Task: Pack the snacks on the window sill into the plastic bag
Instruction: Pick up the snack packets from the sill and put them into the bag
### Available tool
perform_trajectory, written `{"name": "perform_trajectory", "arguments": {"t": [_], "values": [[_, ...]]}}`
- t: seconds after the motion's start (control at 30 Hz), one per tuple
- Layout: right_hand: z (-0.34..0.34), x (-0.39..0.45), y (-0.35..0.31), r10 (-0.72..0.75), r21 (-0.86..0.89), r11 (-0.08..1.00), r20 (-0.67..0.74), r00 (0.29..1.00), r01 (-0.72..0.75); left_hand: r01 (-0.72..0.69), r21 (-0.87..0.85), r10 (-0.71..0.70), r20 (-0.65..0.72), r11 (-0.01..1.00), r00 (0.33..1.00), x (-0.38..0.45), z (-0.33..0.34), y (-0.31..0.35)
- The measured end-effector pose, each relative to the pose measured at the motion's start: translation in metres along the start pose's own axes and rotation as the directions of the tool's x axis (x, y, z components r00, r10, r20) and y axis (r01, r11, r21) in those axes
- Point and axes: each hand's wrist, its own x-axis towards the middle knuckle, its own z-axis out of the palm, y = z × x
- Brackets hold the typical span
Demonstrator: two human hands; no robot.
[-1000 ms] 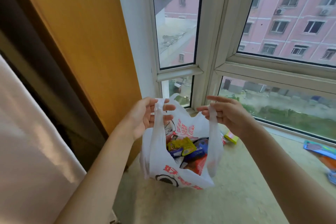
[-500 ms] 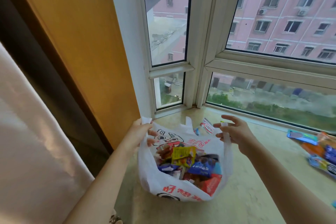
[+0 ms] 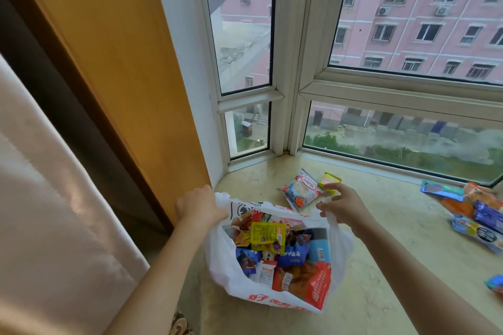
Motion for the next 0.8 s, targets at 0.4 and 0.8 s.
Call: {"name": "perform_trajectory", "arguments": {"t": [0.4, 0.8], "values": [[0.001, -0.016, 0.025, 0.034, -0.418, 0.907, -0.057, 0.998, -0.055, -0.38, 0.154, 0.404, -0.188, 0.912, 0.895, -0.017, 0.044, 0.047], [0.013, -0.041, 0.029, -0.443, -0.698, 0.654, -0.042, 0.896, 0.291, -0.537, 0.199, 0.555, -0.044, 0.819, 0.83, -0.03, 0.052, 0.105]]}}
